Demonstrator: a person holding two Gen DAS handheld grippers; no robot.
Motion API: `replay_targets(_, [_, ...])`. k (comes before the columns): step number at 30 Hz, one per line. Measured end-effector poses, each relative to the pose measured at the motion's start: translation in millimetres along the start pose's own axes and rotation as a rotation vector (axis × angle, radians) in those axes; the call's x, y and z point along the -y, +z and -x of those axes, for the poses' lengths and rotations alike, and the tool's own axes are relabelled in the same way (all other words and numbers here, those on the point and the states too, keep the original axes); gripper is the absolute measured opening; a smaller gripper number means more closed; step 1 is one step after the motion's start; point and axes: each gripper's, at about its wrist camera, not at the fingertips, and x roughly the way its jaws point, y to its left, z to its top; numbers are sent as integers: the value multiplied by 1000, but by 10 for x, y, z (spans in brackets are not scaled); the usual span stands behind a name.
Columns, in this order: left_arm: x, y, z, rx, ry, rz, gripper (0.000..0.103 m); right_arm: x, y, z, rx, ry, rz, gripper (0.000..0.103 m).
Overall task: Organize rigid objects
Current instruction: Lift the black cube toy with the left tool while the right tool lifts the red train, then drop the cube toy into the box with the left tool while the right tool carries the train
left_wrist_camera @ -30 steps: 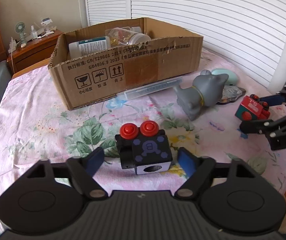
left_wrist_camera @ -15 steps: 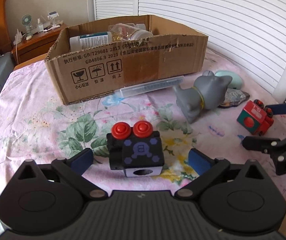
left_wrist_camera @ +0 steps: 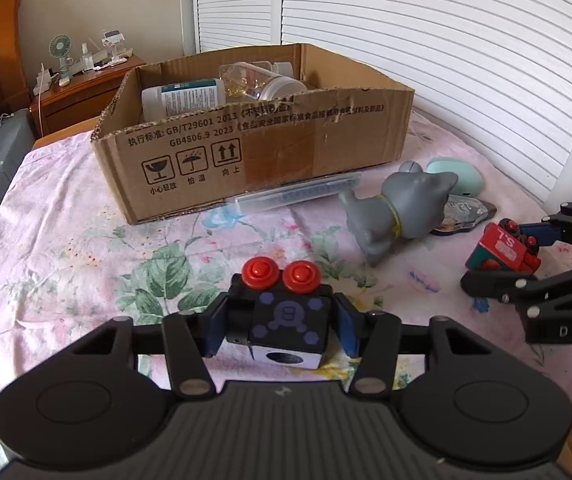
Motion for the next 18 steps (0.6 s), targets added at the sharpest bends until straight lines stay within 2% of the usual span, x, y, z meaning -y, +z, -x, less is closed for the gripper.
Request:
replay_targets(1, [-2, 2, 1, -2, -1, -5, 53, 0, 4, 9, -2, -2, -1, 56])
replay_targets(2, [-4, 6, 2, -5, -2, -10, 53, 3, 11, 15, -5, -5, -1, 55])
replay_targets(11, [-59, 71, 71, -32, -18, -75, 53, 2, 85, 93, -35, -13, 39, 54])
replay_targets(18, [-141, 262, 280, -32, -48, -138, 53, -8, 255, 261, -34, 14, 97, 54])
